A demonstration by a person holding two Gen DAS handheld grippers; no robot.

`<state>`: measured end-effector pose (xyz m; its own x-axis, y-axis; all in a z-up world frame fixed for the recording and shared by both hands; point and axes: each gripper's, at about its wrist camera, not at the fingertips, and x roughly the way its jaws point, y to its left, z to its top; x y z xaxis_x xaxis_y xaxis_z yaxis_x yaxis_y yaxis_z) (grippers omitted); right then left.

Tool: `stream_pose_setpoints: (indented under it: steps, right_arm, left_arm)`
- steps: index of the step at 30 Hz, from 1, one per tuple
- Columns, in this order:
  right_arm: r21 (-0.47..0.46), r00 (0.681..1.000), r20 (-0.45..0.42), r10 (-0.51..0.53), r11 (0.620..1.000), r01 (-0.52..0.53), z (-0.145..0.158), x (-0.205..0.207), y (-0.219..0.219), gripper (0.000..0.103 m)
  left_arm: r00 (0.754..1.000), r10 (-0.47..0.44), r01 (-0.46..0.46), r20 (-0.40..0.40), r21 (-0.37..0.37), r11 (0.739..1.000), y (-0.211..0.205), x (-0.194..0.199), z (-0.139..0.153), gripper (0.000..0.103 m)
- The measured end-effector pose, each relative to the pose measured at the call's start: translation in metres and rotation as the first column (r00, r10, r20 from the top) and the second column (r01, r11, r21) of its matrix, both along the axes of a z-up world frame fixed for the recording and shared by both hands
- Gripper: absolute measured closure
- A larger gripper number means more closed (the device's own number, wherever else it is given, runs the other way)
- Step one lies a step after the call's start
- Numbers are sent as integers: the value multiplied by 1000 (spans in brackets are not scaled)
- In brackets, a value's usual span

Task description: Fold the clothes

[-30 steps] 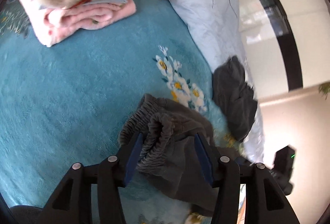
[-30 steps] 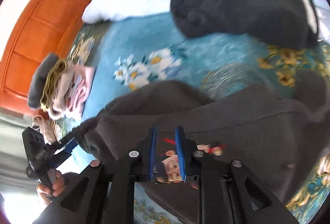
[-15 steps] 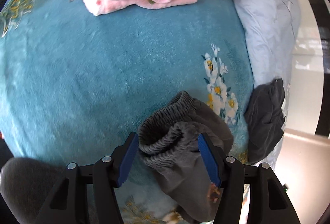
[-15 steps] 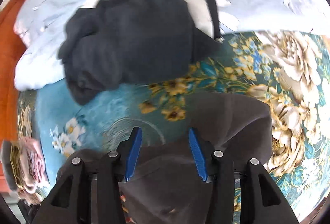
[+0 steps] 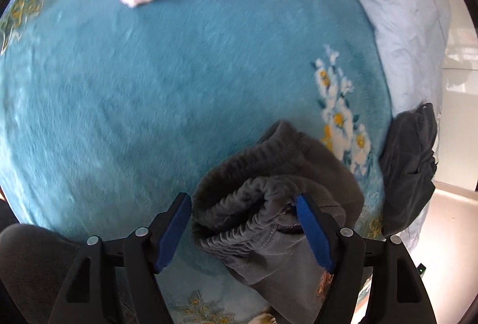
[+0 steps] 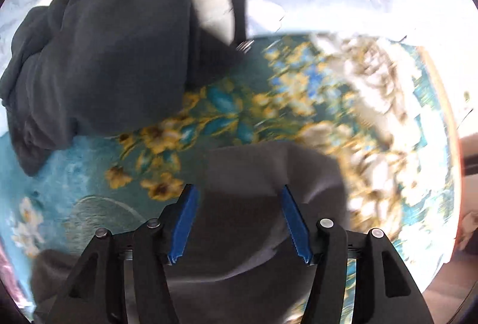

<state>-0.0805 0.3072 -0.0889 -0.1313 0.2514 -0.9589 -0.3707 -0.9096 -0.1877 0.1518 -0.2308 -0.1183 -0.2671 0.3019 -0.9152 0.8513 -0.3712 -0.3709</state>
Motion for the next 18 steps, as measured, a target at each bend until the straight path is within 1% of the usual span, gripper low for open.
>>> stream_pose_setpoints:
  steps: [2,3,4,5,7,10,12,13,14,15,17,18]
  right_arm:
    - [36,1000,10,21,999,-21,1,5,7,43]
    - [30,999,31,19,999,-20,-3,8,12,43]
    - [2,999,50,1,1000,-1,-8,13,19,43]
    - [-57,998,50,-30,998,33,-12,19,27,43]
    - [-185,994,50,-96,977,104,-20,31,43,43]
    - [-254,988,21,-152,955,153,-18,45,52,45]
    - [-289,986,1,-167,944,160,-13,48,51,64]
    - [-318,986,-8,-167,935,156,-11,48,49,89]
    - [-348,986,-19,-167,925,150,-8,48,46,94]
    - [-346,988,-19,-155,928,139,-6,47,41,96]
    - [-384,989,-47,-137,917,109,1,46,33,96]
    - [-435,986,-70,-154,894,109,5,47,34,97]
  left_arm:
    - [1000,2,-2,29,8,1000,4,8,-3,26]
    - [999,-1,0,39,22,1000,5,11,-3,26]
    - [999,-1,-1,45,40,999,6,14,-4,26]
    - [999,1,-3,47,60,998,7,16,-5,26]
    - [999,-1,-4,48,101,995,8,20,-6,26]
    - [999,-6,-2,49,176,984,12,25,-7,27]
    - [999,-18,10,38,191,982,15,26,-5,27]
    - [999,-26,20,31,183,983,17,27,-3,30]
    - [999,-31,25,29,171,985,18,28,0,35]
    - [999,-32,28,23,162,986,19,29,1,40]
    - [999,-36,36,1,144,989,21,30,5,58]
    - [999,-42,44,-15,138,989,22,29,8,63]
